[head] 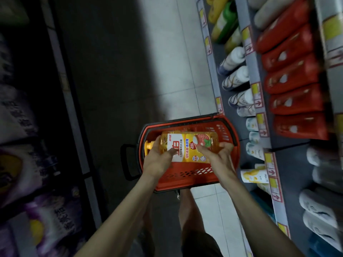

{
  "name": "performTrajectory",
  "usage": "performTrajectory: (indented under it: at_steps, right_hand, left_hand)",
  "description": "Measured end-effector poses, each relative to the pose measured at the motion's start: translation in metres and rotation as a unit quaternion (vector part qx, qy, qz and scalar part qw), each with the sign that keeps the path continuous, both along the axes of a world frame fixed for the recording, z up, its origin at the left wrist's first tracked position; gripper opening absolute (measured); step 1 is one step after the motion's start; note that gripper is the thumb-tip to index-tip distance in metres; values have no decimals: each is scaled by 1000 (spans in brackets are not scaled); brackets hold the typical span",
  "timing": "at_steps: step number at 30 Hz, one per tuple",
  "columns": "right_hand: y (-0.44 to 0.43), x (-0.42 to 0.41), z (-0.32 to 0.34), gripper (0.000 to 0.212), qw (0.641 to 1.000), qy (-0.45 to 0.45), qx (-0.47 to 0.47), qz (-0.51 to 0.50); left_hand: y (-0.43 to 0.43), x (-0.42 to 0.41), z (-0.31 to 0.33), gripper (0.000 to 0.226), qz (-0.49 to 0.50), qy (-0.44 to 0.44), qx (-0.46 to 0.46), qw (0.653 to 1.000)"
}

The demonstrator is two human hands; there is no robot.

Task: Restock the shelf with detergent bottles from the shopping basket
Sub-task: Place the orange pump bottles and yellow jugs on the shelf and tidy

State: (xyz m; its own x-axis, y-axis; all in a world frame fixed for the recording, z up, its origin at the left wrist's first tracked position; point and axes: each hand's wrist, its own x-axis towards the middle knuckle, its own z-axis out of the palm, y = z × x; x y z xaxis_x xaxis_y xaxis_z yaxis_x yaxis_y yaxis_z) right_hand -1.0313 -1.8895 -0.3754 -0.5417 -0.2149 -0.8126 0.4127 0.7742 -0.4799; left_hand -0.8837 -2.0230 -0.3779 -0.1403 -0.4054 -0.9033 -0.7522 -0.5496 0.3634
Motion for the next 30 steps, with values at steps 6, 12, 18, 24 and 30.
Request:
performTrajectory:
  at_steps: [6,12,18,24,30]
  right_hand:
    - [-14,-24,102,91,993,-55,-95,36]
    - [-33,-21,199,73,983,-62,-169,40]
    - [-44,6,262,98,975,-38,-214,-38]
    - [-57,17,308,105,949,-51,-298,-90]
    - [-64,26,335,66,927,-75,-354,-93]
  left_hand:
    - [-38,4,107,65,-44,40,-36,998]
    - [-71,9,203,75,-60,103,-84,989]
    - [-92,27,276,43,20,216,-183,959]
    - [-94,44,310,37,245,316,-14,916]
    - [-89,28,348,45,181,387,91,899]
